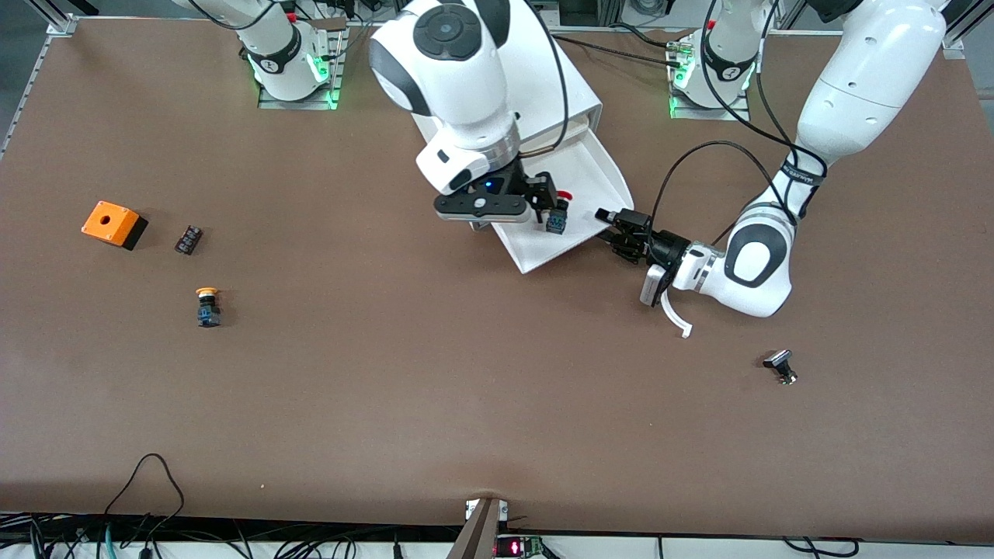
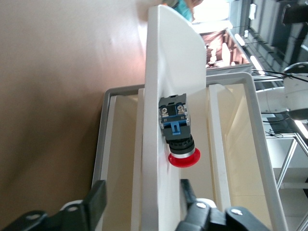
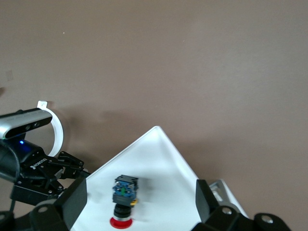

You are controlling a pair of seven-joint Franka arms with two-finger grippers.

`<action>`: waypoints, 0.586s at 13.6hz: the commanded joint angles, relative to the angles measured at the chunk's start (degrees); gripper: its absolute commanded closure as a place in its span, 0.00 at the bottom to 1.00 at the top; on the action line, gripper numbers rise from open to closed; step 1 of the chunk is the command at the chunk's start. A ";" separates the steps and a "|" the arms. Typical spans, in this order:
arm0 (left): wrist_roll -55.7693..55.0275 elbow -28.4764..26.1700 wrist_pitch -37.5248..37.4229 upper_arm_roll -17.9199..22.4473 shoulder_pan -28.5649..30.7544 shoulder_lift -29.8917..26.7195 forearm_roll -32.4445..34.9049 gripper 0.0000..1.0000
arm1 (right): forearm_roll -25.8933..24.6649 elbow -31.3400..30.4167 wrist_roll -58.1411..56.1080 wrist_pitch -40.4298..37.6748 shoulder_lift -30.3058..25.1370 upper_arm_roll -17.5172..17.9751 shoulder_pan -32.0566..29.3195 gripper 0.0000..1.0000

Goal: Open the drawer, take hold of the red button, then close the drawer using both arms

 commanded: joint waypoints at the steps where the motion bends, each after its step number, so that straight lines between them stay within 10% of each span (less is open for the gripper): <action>1: -11.51 2.62 -4.60 0.11 0.06 -5.27 5.81 0.00 | -2.61 3.67 4.49 1.41 4.64 -0.85 2.90 0.00; 8: -39.12 28.79 -19.73 -0.68 0.68 -6.16 31.72 0.00 | -4.64 3.67 9.68 5.99 10.62 -0.94 6.95 0.00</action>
